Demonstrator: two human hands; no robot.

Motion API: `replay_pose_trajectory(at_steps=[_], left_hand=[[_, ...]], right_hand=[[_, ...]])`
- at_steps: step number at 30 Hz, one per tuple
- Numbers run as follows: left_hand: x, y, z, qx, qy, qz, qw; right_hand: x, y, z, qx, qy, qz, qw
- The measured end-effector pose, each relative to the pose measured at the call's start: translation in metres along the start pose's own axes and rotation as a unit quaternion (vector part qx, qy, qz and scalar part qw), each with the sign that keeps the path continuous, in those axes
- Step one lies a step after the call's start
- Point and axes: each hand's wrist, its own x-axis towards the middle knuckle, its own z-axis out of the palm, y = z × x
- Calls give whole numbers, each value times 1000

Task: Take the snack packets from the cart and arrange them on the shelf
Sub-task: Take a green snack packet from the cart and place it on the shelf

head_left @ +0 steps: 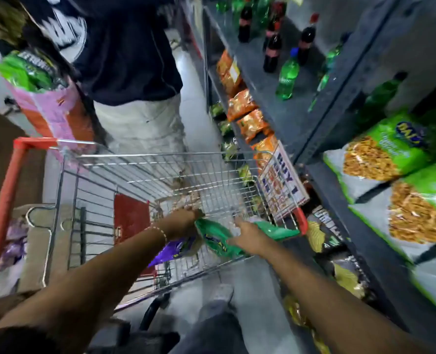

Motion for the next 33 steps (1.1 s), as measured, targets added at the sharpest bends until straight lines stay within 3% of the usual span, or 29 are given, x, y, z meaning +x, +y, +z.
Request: replay_pose_trajectory(at_steps=[4,8,11,16,18,20,23,27,30,33], left_hand=[[18,-2,7,112,-3,29,993],[40,-7,-5,91,-36,49,994],[56,-19,-13,21,-50,36,998],[60,-30,-39,-145,38,67,986],[56,-30,-53,-301,100,42,947],[46,-28,-71,-458,123,13,880],[23,-12,-96,-554,96,41,826],[-11,35,-121,-526,81,91,841],[-32,86,-144,-455,85,154,873],[-57,152,-182,-434,133,244,857]], right_hand=[[24,2,22,-143,-84,66,984],[38,-3,33,-209,-72,42,974],[45,-5,26,-224,-23,38,974],[46,-15,-9,-160,-18,25,987],[37,-26,-30,-119,-31,23,992],[21,-44,-54,-85,-20,-2,996],[-13,-74,-94,-77,-9,-47,996],[-78,-113,-154,-105,87,-138,981],[-144,-139,-203,-99,182,-208,956],[-229,-155,-249,-38,287,-271,918]])
